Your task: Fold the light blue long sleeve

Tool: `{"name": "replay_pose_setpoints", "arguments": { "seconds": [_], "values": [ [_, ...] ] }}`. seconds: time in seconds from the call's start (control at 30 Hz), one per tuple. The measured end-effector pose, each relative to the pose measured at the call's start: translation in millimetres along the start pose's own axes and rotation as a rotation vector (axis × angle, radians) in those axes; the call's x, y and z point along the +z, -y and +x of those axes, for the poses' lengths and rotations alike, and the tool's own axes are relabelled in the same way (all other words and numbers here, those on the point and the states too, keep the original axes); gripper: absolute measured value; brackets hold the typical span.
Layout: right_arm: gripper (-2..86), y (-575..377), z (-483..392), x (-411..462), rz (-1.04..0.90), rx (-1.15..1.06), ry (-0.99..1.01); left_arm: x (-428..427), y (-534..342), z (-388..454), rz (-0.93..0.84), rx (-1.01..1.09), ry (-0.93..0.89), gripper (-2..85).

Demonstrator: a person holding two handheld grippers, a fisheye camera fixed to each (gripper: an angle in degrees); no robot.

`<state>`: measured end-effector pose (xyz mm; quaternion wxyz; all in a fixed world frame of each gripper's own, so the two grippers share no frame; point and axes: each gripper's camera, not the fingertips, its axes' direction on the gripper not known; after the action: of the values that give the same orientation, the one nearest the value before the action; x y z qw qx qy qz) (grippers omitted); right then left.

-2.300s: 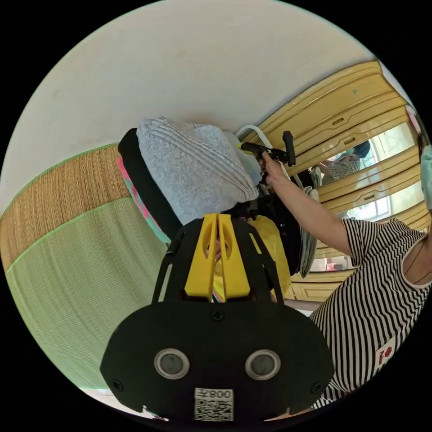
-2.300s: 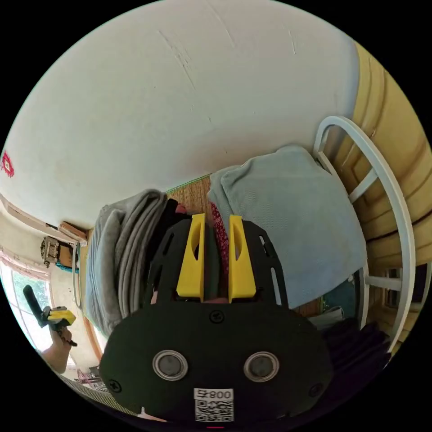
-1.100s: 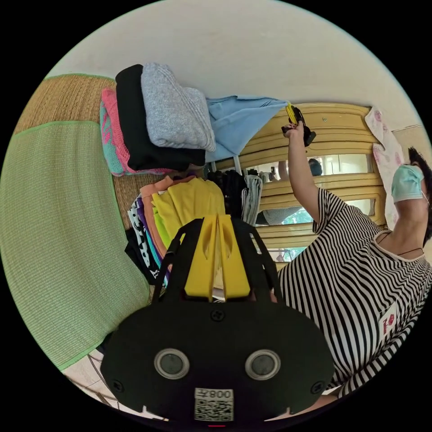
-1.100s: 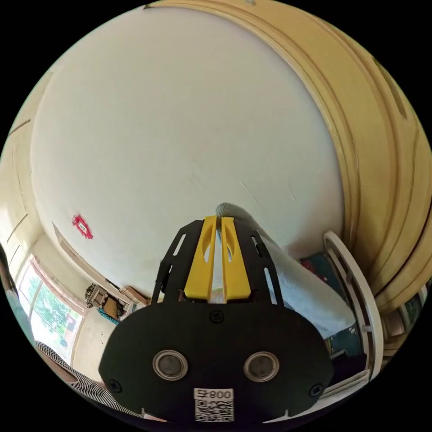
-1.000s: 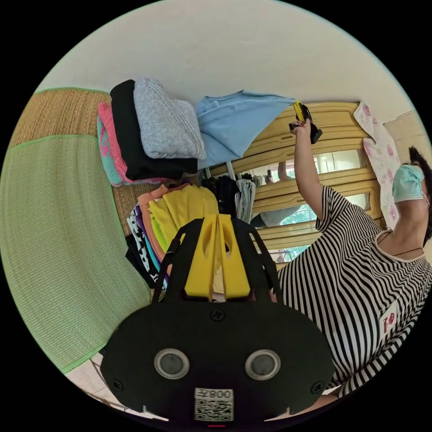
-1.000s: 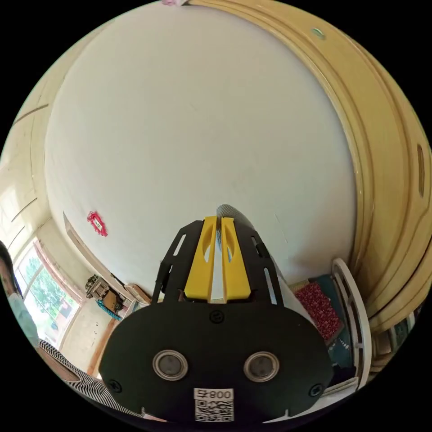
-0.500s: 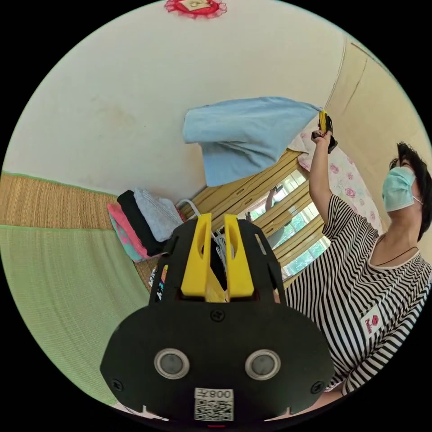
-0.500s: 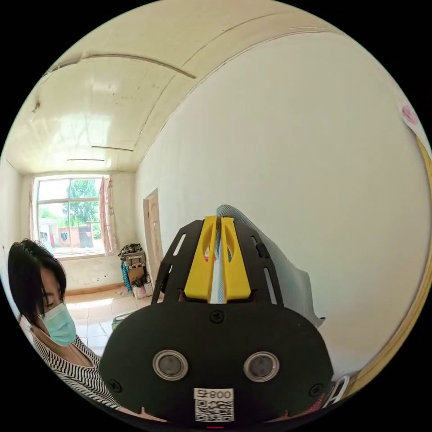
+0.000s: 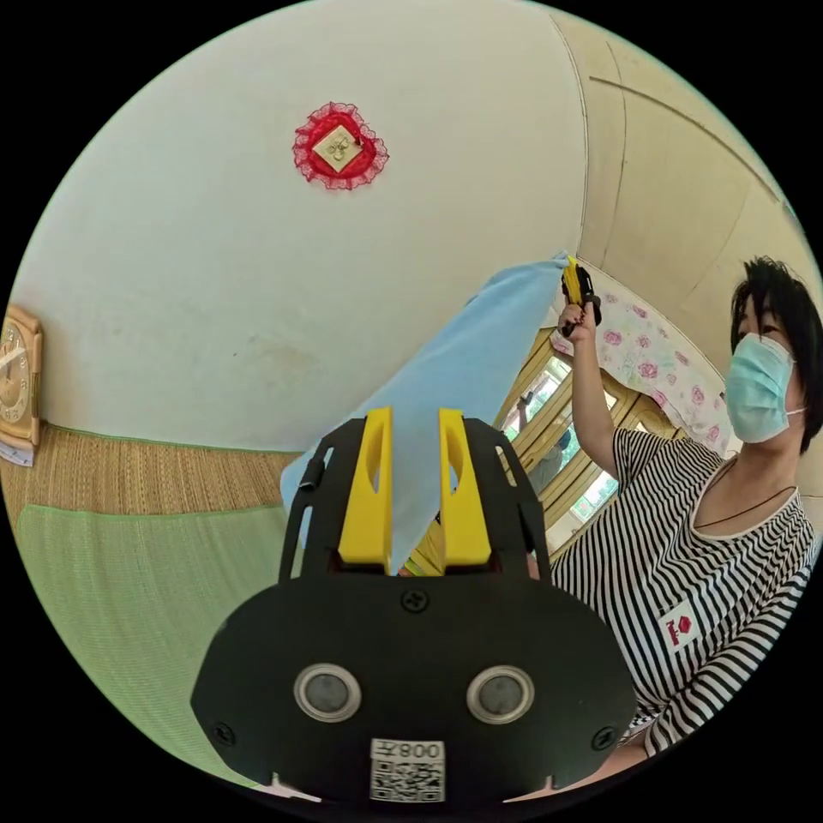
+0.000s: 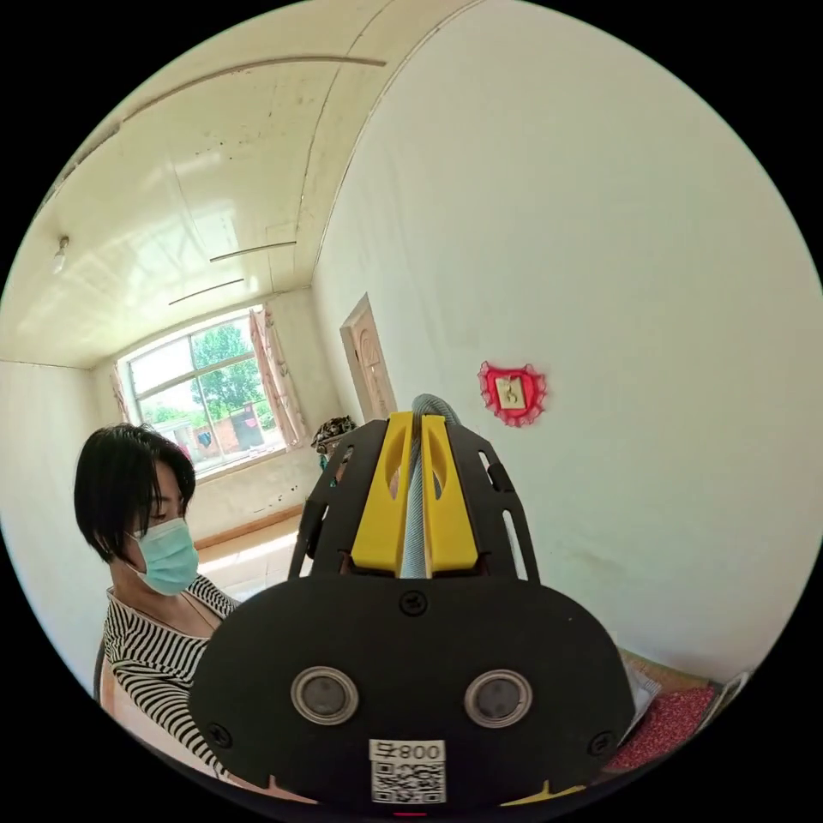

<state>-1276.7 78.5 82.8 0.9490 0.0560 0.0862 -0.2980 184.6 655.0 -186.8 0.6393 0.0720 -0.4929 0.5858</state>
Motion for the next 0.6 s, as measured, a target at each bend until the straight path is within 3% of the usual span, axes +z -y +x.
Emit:
{"name": "replay_pose_setpoints", "arguments": {
  "seconds": [0.07,0.23,0.33,0.47,0.6],
  "values": [
    [1.0,-22,-1,34,-0.034,0.043,0.054,5,-14,-19,-0.093,-0.058,-0.028,7.3],
    [1.0,-66,-19,106,-0.07,0.088,0.17,51,-106,-30,-0.366,-0.184,-0.37,1.7],
    [1.0,-85,-40,140,-0.123,0.065,0.216,50,-142,-30,-0.406,-0.237,-0.448,1.2],
    [1.0,-101,-76,160,-0.151,-0.012,0.258,7,-156,-34,-0.346,-0.215,-0.353,2.2],
    [1.1,-107,-106,165,-0.127,-0.077,0.285,-65,-173,-58,-0.233,-0.278,-0.074,8.6]
  ]
}}
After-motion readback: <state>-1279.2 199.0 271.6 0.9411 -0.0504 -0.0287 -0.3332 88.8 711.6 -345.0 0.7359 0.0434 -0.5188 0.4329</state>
